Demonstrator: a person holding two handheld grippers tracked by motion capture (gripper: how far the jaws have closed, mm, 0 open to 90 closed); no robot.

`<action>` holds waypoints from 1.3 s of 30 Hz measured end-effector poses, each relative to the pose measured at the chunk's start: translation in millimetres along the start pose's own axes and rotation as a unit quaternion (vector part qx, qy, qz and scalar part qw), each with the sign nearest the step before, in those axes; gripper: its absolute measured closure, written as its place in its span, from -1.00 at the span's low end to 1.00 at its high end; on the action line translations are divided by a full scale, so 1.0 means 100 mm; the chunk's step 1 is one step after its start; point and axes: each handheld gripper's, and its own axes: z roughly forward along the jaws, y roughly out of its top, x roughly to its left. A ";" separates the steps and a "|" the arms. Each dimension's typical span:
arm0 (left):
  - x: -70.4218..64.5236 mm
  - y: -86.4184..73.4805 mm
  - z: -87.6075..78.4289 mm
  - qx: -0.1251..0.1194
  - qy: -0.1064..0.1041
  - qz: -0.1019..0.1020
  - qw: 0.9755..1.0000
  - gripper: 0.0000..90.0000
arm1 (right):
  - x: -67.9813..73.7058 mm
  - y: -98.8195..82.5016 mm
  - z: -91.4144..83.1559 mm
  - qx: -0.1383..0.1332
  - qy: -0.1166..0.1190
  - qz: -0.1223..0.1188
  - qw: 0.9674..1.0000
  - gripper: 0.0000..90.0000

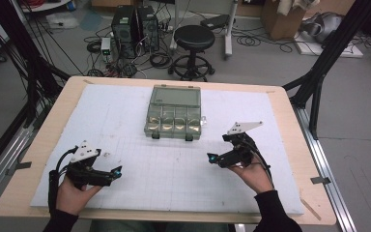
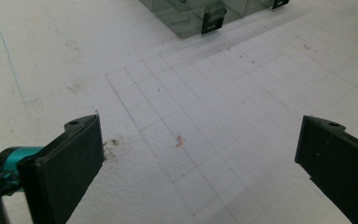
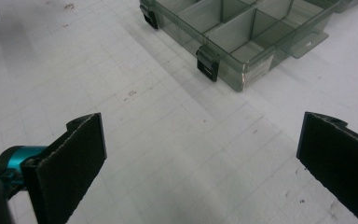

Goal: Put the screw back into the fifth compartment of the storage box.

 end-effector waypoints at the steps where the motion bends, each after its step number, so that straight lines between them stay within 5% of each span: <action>1: 0.00 0.00 0.00 0.000 -0.001 0.000 1.000 -0.96 | 0.00 -0.02 0.00 -0.002 0.001 -0.001 1.000 -1.00; 39: 0.01 -0.02 0.04 0.005 -0.011 -0.004 1.000 -0.96 | 0.03 -0.55 -0.18 -0.030 -0.014 0.039 0.999 -1.00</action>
